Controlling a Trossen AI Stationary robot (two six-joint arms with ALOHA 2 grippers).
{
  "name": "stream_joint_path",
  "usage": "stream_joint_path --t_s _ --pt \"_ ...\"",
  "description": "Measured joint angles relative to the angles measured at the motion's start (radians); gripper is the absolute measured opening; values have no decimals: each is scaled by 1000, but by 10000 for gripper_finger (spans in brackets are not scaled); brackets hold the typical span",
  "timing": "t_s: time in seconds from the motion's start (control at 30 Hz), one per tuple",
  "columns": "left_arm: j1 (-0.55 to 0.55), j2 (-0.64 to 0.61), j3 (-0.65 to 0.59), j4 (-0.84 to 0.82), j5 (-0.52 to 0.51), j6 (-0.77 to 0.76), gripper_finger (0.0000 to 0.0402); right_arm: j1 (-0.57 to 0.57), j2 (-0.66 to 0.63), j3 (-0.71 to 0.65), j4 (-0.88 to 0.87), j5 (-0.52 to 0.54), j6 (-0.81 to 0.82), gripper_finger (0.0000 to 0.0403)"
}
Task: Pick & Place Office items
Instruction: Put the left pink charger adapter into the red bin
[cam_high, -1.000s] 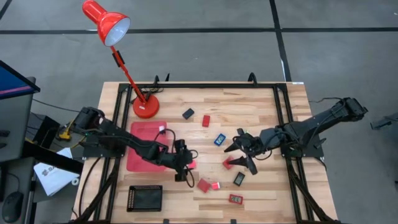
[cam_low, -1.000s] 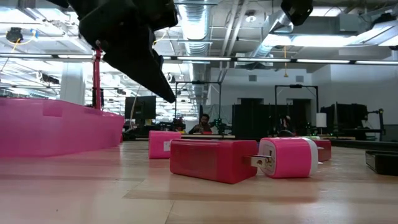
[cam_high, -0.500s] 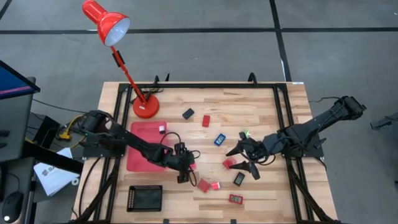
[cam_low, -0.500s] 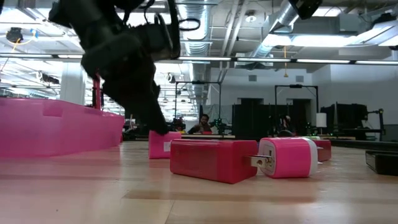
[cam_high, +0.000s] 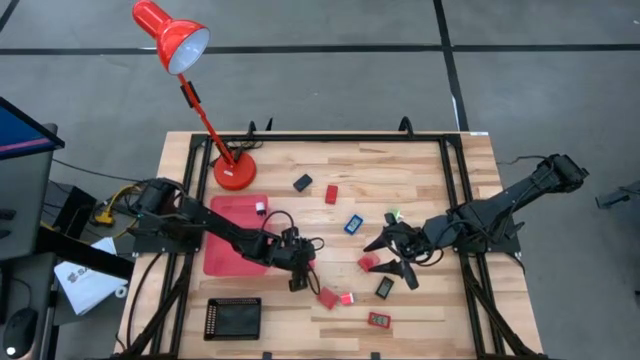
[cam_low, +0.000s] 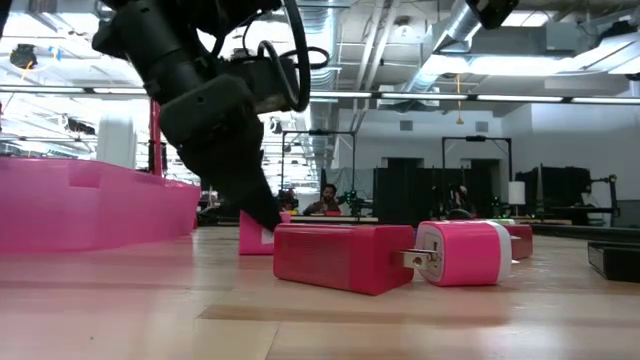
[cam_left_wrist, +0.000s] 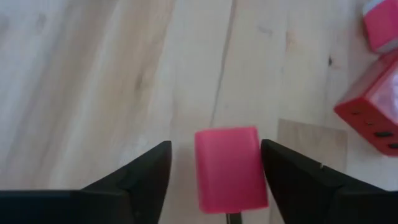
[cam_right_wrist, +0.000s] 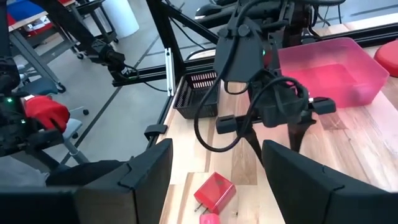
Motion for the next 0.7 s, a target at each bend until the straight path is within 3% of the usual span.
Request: stream_joint_path --t_s 0.33,0.47,0.7 --pt "0 1 -1 0 25 -17 144 11 0 0 0 0 0 240" --pt "-1 1 -1 7 26 6 140 24 0 0 0 1 5 240" --pt "-11 -48 0 153 45 193 145 45 0 0 0 46 6 240"
